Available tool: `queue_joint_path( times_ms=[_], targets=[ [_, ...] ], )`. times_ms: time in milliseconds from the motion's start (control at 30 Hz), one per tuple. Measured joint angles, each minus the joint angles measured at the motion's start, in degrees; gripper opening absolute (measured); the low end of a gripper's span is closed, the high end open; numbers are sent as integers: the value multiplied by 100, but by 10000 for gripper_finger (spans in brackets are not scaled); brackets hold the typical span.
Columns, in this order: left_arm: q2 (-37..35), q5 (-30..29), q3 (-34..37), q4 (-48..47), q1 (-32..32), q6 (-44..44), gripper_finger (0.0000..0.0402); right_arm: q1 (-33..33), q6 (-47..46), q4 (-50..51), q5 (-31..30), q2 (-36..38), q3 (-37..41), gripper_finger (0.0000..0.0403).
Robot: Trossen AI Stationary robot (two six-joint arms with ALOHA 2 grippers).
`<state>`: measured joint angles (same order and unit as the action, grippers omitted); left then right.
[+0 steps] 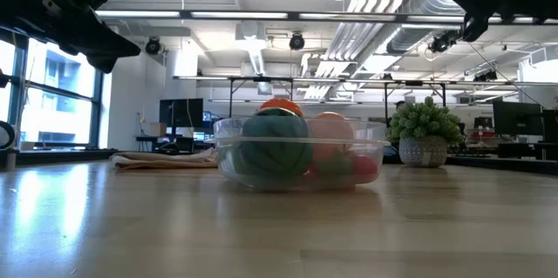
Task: Pick and placing Produce into tupperware
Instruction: Return to Home Position
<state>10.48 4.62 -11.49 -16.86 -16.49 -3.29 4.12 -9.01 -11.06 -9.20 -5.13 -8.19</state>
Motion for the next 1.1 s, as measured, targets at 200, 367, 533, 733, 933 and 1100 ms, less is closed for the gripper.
queue_joint_path(
  times_ms=[200,367,533,733,933,1100],
  targets=[
    [0,0,0,2,1,0,14,2,-131,-564,212,0,538,68],
    [0,0,0,2,-1,0,14,2,-233,-380,282,0,739,68],
    [0,0,0,0,-1,0,14,2,11,269,215,-7,759,68],
    [0,0,0,0,-1,0,14,2,32,911,-42,-41,752,68],
    [0,1,0,2,2,0,14,2,5,911,-44,-52,752,68],
    [0,0,0,2,2,0,14,2,4,911,-43,-52,752,68]
  ],
)
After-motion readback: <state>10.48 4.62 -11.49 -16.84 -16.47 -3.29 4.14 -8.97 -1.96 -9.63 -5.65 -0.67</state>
